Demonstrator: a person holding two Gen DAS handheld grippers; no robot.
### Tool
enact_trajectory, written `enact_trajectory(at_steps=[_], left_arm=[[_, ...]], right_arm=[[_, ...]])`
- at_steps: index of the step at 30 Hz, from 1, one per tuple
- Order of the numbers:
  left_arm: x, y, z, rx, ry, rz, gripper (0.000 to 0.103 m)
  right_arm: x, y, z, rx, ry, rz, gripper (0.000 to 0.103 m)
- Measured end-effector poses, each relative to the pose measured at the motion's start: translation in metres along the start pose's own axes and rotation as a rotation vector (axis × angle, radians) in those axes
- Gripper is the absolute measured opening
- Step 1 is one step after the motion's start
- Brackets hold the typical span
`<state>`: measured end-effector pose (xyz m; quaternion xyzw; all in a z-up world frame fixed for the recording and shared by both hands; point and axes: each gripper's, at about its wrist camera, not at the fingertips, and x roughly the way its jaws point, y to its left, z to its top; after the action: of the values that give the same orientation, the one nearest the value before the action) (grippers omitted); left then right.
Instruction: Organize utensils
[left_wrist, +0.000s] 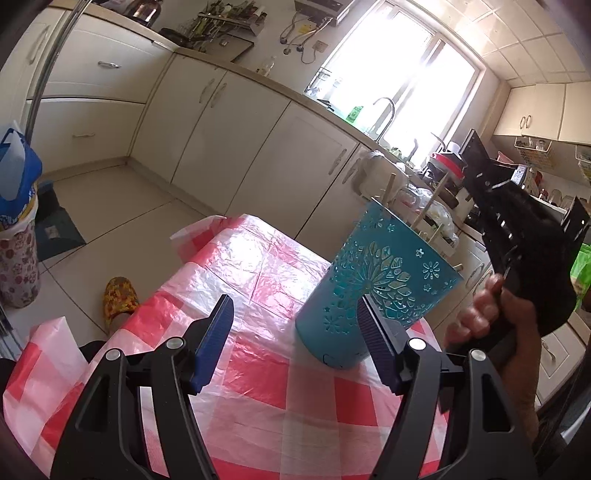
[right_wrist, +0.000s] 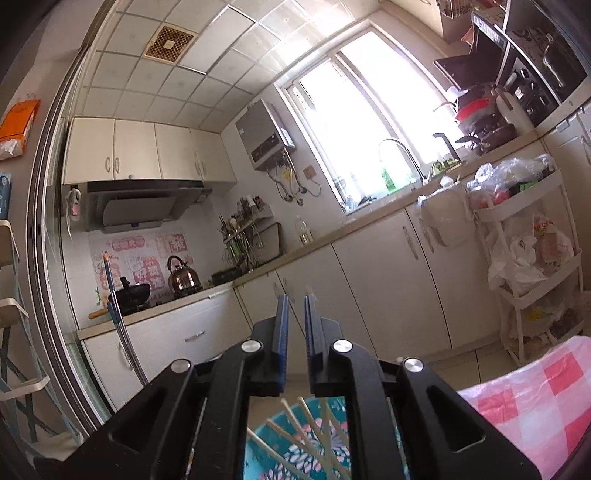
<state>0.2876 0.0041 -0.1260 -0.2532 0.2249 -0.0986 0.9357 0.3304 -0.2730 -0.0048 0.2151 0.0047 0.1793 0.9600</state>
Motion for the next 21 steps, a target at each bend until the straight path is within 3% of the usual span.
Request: enact_trajectory(at_steps=[3, 6, 8, 12, 14, 17, 21], left_arm=[[0.001, 0.0, 0.001, -0.002, 0.003, 0.003, 0.066], [0.003, 0.0, 0.001, -0.005, 0.008, 0.01, 0.069], [0.004, -0.001, 0.002, 0.007, 0.016, 0.021, 0.072], [-0.003, -0.015, 0.007, 0.1, 0.026, 0.082, 0.08], [-0.012, -0.023, 0.012, 0.139, 0.036, 0.108, 0.082], [-0.028, -0.037, 0.019, 0.209, 0.052, 0.145, 0.086], [-0.057, -0.056, 0.022, 0.276, 0.067, 0.179, 0.092]], right_arm=[[-0.01, -0.003, -0.01, -0.006, 0.05, -0.02, 0.015], [-0.03, -0.003, -0.013, 0.001, 0.093, -0.047, 0.026], [-0.047, -0.001, -0.013, 0.007, 0.127, -0.066, 0.044], [-0.092, 0.011, -0.012, -0.018, 0.199, -0.138, 0.067], [-0.116, 0.017, -0.015, -0.036, 0.231, -0.189, 0.085], [-0.149, 0.026, -0.024, -0.064, 0.313, -0.274, 0.093], [-0.178, 0.036, -0.04, -0.108, 0.434, -0.374, 0.095]])
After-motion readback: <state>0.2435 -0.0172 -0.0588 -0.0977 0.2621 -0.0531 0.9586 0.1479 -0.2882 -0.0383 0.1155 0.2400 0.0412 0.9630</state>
